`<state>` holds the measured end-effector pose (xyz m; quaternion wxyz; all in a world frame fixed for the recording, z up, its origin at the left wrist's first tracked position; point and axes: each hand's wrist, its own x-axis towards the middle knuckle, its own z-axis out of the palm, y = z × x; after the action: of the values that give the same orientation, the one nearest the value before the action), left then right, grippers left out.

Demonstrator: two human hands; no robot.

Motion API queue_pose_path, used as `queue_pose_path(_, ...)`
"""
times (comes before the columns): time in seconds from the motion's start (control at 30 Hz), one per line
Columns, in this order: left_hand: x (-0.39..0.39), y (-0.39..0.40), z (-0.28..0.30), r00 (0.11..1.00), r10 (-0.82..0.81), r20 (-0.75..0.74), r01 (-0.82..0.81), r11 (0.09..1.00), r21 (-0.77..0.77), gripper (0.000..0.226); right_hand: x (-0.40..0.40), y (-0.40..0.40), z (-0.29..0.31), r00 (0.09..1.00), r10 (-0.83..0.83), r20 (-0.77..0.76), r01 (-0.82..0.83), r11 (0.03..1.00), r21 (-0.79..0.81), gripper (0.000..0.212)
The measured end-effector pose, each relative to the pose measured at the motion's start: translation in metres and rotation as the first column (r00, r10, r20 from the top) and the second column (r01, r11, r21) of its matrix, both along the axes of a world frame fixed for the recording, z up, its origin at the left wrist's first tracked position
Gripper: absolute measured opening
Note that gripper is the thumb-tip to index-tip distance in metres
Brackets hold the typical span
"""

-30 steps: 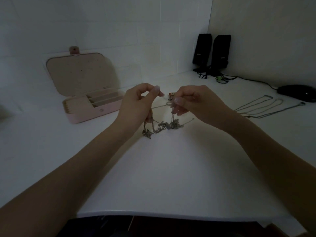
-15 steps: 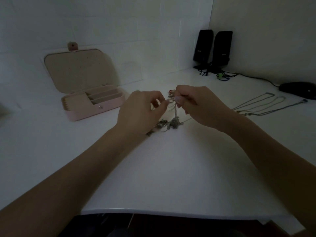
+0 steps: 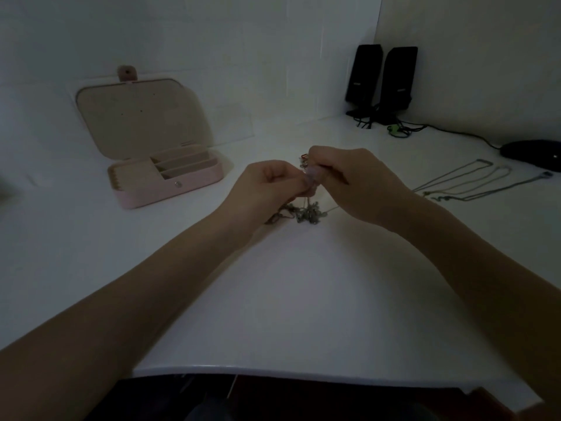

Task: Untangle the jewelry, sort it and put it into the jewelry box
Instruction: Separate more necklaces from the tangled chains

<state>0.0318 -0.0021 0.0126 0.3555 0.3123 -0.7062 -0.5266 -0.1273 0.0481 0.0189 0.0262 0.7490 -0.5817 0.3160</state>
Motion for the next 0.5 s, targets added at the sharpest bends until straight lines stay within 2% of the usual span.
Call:
queue_pose_path(0.13, -0.0005, -0.001, 0.0003, 1.0, -0.002, -0.002, 0.002, 0.999, 0.052, 0.011, 0.0029, -0.0026, -0.0024, 1.0, 0.004, 0.019, -0.003, 1.0, -0.013, 0.021)
queue_pose_path(0.23, -0.0015, 0.002, 0.0011, 0.998, -0.04, -0.05, 0.046, 0.992, 0.117, 0.02, 0.0045, -0.0011, -0.0028, 1.0, -0.009, 0.001, 0.009, 1.0, -0.029, 0.016)
queue_pose_path(0.43, -0.002, 0.0025, 0.002, 0.996, -0.021, -0.081, 0.03, 0.994, 0.105, 0.008, 0.0059, 0.0031, -0.0006, 0.996, -0.08, -0.042, 0.078, 0.996, -0.048, 0.018)
queue_pose_path(0.5, -0.0025, 0.0016, 0.0017, 0.993, -0.034, -0.111, 0.046, 0.993, 0.106, 0.011, 0.0056, 0.0043, 0.0001, 0.993, -0.101, -0.058, 0.099, 0.994, -0.047, 0.02)
